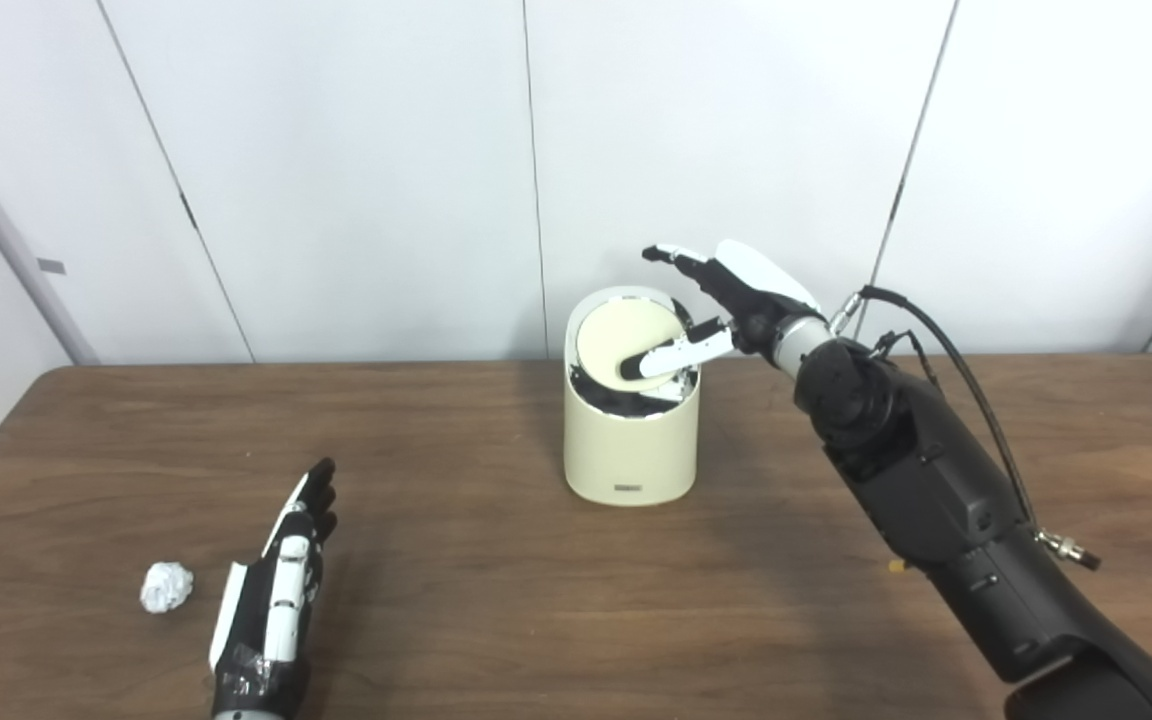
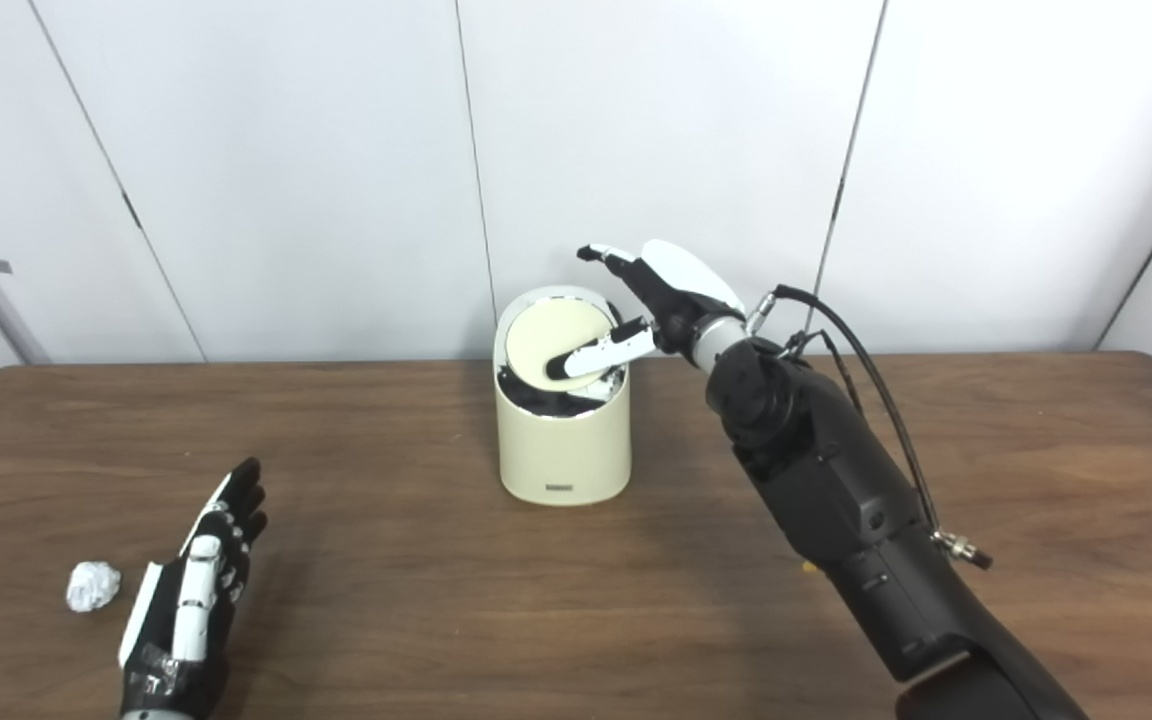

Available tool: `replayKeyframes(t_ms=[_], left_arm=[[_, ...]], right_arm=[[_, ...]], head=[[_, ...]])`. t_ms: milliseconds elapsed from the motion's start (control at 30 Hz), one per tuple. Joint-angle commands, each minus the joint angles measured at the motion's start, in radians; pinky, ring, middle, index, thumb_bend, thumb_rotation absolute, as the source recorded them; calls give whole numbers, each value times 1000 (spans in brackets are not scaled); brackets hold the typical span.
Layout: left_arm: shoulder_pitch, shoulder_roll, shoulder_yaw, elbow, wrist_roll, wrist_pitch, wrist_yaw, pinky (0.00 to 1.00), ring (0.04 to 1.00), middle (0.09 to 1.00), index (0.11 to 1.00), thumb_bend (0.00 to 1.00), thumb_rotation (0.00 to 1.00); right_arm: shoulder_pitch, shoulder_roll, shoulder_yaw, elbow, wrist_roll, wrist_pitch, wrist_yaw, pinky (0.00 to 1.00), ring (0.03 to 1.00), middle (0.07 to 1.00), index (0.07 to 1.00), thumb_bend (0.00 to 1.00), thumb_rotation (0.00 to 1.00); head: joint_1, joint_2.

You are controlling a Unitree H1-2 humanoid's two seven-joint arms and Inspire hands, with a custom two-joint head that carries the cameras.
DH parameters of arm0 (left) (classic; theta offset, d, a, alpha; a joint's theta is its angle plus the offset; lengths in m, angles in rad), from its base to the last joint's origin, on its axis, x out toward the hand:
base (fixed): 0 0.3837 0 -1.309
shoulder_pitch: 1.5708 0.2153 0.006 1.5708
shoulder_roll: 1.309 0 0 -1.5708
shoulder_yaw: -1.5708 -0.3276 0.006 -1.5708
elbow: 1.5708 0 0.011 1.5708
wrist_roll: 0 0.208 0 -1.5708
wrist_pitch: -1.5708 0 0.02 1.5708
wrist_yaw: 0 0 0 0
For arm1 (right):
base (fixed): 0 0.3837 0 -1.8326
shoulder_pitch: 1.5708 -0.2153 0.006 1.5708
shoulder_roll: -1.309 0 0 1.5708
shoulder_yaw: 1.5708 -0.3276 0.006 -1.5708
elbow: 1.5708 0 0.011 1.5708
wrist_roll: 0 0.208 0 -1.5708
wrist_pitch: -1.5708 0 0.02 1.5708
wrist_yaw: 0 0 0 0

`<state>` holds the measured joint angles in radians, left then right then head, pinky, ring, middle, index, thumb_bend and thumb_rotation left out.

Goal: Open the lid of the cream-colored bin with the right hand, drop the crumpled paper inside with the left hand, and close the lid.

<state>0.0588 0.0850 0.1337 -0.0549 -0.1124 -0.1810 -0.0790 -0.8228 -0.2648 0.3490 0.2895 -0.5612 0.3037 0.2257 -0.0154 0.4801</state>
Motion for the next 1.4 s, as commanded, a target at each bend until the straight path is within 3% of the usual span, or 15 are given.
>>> replayKeyframes(t_ms=[0,100,367,533,733,833,933,1133,1367], left_arm=[[41,-50,-26,53,-6,-6,12,1000,1000,988,957,380,1000],[41,-52,-25,50,1,1,21,1000,1000,984,952,397,999],[38,-47,-29,60,-3,-16,17,1000,1000,986,954,391,1000],[38,-49,-28,61,-17,-18,11,1000,1000,992,958,408,1000],[42,-47,-26,59,-14,-13,10,1000,1000,987,953,406,1000],[42,-44,-24,62,-21,-18,3,1000,1000,992,960,400,1000],[42,-41,-23,70,-16,-24,3,1000,1000,988,957,406,999],[42,-51,-23,59,-18,-10,10,1000,1000,983,955,408,1000],[41,-50,-25,67,-10,-21,9,1000,1000,992,960,407,1000]], right_arm=[[-34,-23,7,10,-39,-37,-33,930,932,933,903,784,375],[-31,-27,25,24,-63,-68,-48,993,937,935,903,790,370],[-23,-44,62,45,-107,-117,-74,1000,951,949,915,789,327],[-14,-51,56,36,-99,-120,-76,1000,956,954,920,769,404],[5,-44,-15,-21,-43,-107,-86,1000,958,955,915,729,475],[12,-45,-44,-59,-33,-84,-81,948,949,950,916,695,535],[19,-40,-83,-102,-2,-46,-56,885,950,954,931,667,714],[39,-41,-157,-198,56,8,-31,817,920,938,916,619,950],[124,-54,-232,-252,133,22,-26,819,901,920,902,560,1000]], head=[[2,1],[3,1],[4,1],[7,2],[6,6],[8,6],[8,6],[13,4],[15,2]])
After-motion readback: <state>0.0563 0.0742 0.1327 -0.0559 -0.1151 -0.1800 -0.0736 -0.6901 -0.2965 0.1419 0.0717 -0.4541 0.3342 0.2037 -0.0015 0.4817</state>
